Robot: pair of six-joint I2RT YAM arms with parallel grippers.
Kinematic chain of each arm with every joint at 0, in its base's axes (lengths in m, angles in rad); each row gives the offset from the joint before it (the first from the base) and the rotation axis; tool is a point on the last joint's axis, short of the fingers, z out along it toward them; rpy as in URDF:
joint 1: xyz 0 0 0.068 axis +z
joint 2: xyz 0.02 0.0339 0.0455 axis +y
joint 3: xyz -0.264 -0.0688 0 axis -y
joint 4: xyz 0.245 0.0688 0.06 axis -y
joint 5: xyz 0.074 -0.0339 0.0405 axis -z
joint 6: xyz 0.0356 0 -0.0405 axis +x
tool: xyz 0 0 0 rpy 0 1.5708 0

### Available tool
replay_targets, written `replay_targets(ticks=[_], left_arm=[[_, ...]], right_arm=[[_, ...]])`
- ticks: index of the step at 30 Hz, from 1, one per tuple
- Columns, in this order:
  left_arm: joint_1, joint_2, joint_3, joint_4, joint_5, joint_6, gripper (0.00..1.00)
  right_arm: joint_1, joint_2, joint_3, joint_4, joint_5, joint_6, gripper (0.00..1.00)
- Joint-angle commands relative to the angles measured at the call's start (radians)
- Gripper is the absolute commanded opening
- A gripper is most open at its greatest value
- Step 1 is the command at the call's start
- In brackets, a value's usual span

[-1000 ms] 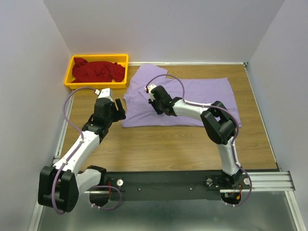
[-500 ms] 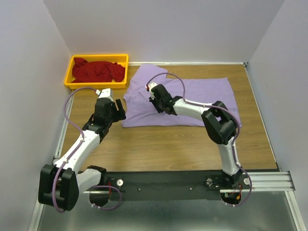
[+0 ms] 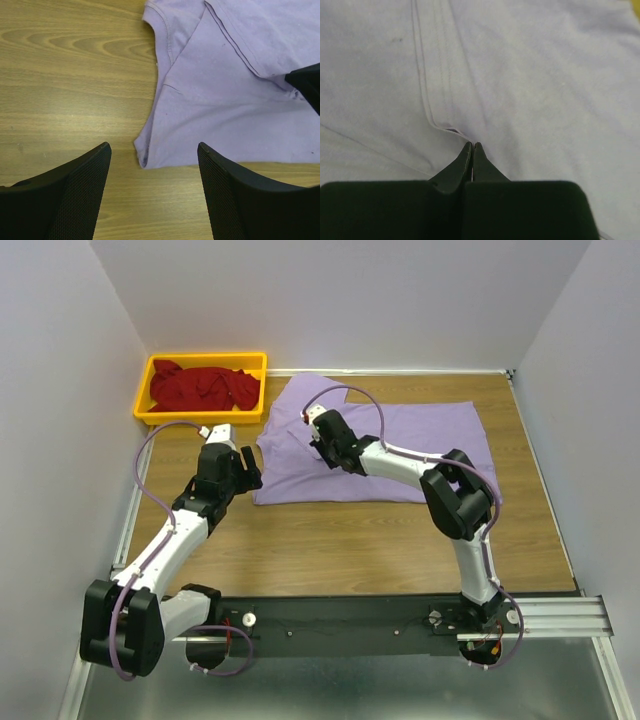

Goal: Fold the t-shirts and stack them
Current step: Fold the tshirt

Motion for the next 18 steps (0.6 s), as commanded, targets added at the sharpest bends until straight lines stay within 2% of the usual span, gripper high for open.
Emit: replay_targets(ticks=[1, 10, 18], left_arm=[[0.005, 0.011, 0.023, -0.006, 0.018, 0.010, 0.77], [0.005, 0.025, 0.026, -0.009, 0.021, 0.011, 0.77], [0.005, 0.035, 0.028, -0.012, 0.023, 0.011, 0.77]], right_arm=[[-0.025, 0.025, 0.067, -0.008, 0.070, -0.036, 0.02], [-0.091, 0.089, 0.148, -0.006, 0.105, -0.057, 0.02], [-0.130, 0.126, 0.158, -0.006, 0.124, -0.042, 0.04]])
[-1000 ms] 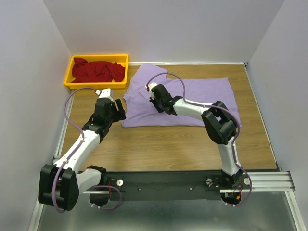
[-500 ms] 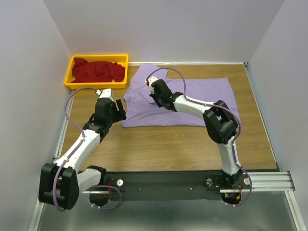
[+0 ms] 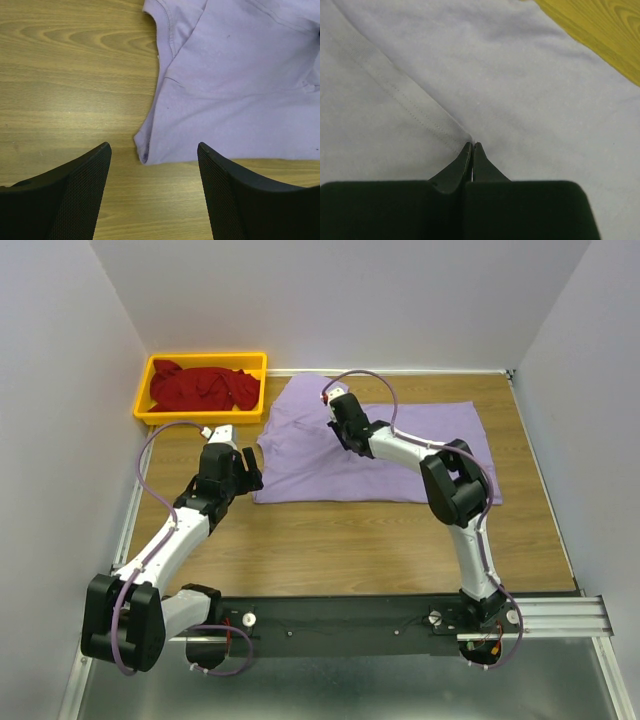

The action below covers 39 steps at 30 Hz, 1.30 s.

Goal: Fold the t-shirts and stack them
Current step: Fold the tshirt

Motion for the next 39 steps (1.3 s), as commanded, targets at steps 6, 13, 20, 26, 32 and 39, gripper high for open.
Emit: replay_targets(ticks=[6, 13, 20, 26, 32, 39], left_arm=[[0.005, 0.018, 0.029, -0.014, 0.020, 0.012, 0.77], [0.005, 0.033, 0.027, -0.011, 0.042, 0.012, 0.77], [-0.005, 0.117, 0.066, -0.010, 0.160, -0.009, 0.77], [-0.068, 0.249, 0.176, -0.053, 0.171, 0.004, 0.77], [-0.136, 0.488, 0.325, -0.157, 0.139, 0.040, 0.77], [-0.149, 0.612, 0.346, -0.215, 0.100, 0.061, 0.77]], right_arm=[[-0.008, 0.025, -0.007, -0.008, 0.049, 0.025, 0.11], [-0.022, -0.036, -0.033, -0.007, 0.164, 0.114, 0.36], [-0.134, -0.278, -0.206, -0.019, 0.159, 0.279, 0.40], [-0.356, -0.520, -0.507, -0.034, -0.102, 0.465, 0.48], [-0.487, -0.660, -0.723, -0.039, -0.236, 0.588, 0.53], [-0.590, -0.673, -0.839, -0.037, -0.300, 0.640, 0.53]])
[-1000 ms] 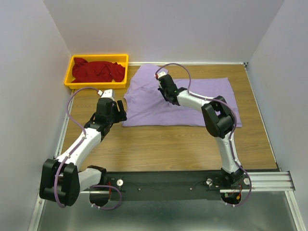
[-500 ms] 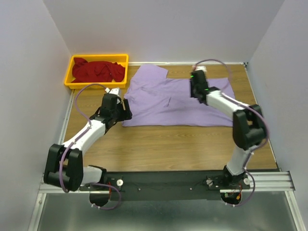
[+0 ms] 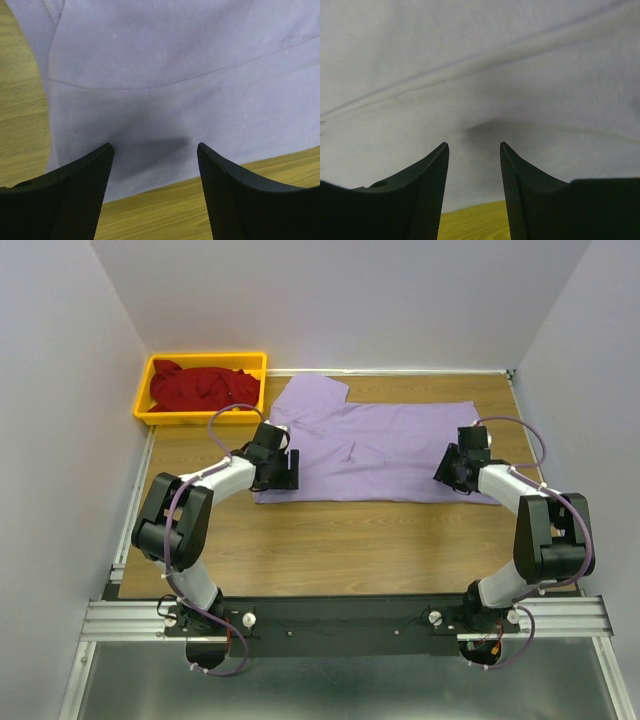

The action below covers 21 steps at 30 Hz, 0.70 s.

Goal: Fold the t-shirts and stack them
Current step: Fold the tshirt

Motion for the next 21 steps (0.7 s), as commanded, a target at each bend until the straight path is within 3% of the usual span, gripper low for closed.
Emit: replay_targets(ticks=[1, 5, 12, 15, 21], left_arm=[[0.000, 0.040, -0.003, -0.077, -0.037, 0.028, 0.77], [0.000, 0.033, -0.063, -0.113, -0.038, 0.022, 0.77], [0.000, -0.093, -0.195, -0.159, 0.052, -0.036, 0.78], [0.000, -0.176, -0.239, -0.200, 0.045, -0.053, 0.78], [-0.020, -0.361, -0.292, -0.252, 0.081, -0.113, 0.79]], right_arm=[[-0.049, -0.010, -0.042, -0.015, -0.081, 0.068, 0.53], [-0.065, -0.004, -0.100, -0.018, -0.142, 0.117, 0.53], [-0.225, -0.102, -0.256, -0.104, -0.326, 0.184, 0.54], [-0.281, -0.197, -0.313, -0.179, -0.453, 0.186, 0.54], [-0.299, -0.451, -0.347, -0.267, -0.472, 0.224, 0.59]])
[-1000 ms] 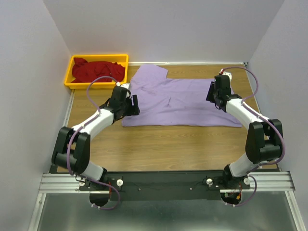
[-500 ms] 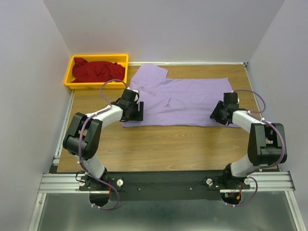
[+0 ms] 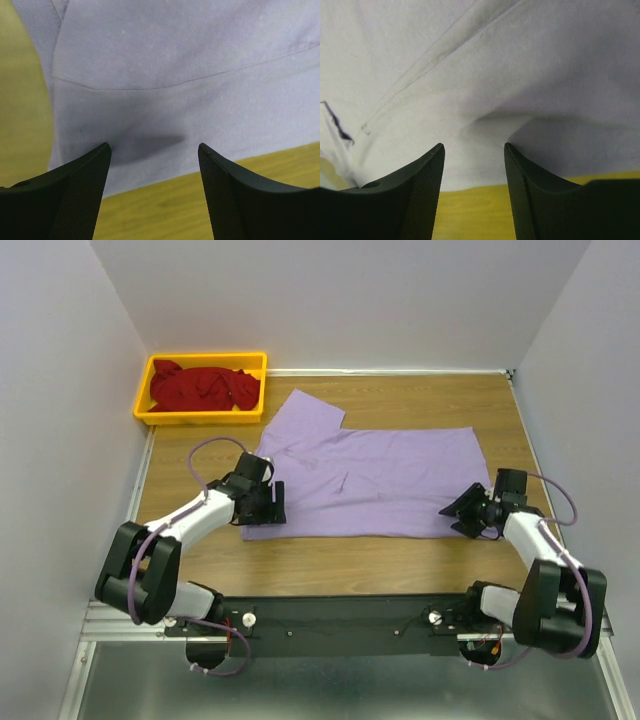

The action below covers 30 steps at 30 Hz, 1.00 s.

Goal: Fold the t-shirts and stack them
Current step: Fold the tshirt

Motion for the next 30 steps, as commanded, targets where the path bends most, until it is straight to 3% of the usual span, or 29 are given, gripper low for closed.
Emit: replay_targets(ticks=[1, 5, 7, 10, 13, 22, 30], left_arm=[[-0.011, -0.088, -0.011, -0.141, 0.038, -0.058, 0.79], [-0.011, -0.133, 0.073, -0.123, -0.015, -0.100, 0.78], [-0.017, -0.131, 0.114, -0.066, -0.017, -0.117, 0.78], [-0.035, -0.069, 0.186, -0.037, -0.046, -0.111, 0.78], [-0.040, 0.017, 0.248, -0.020, -0.075, -0.079, 0.78], [-0.034, 0.255, 0.397, 0.022, -0.146, 0.003, 0.78], [0.060, 0.379, 0.473, 0.037, -0.187, 0.063, 0.78]], right_arm=[[-0.008, -0.152, 0.000, -0.140, -0.059, 0.031, 0.60], [0.006, -0.145, 0.080, -0.074, -0.183, -0.015, 0.65], [0.082, -0.069, 0.149, -0.053, -0.191, -0.044, 0.65], [0.275, 0.020, 0.256, -0.056, -0.035, -0.081, 0.65], [0.373, 0.097, 0.350, -0.059, 0.123, -0.099, 0.65], [0.376, 0.331, 0.521, -0.065, 0.306, -0.214, 0.64], [0.371, 0.461, 0.634, -0.063, 0.473, -0.283, 0.64]])
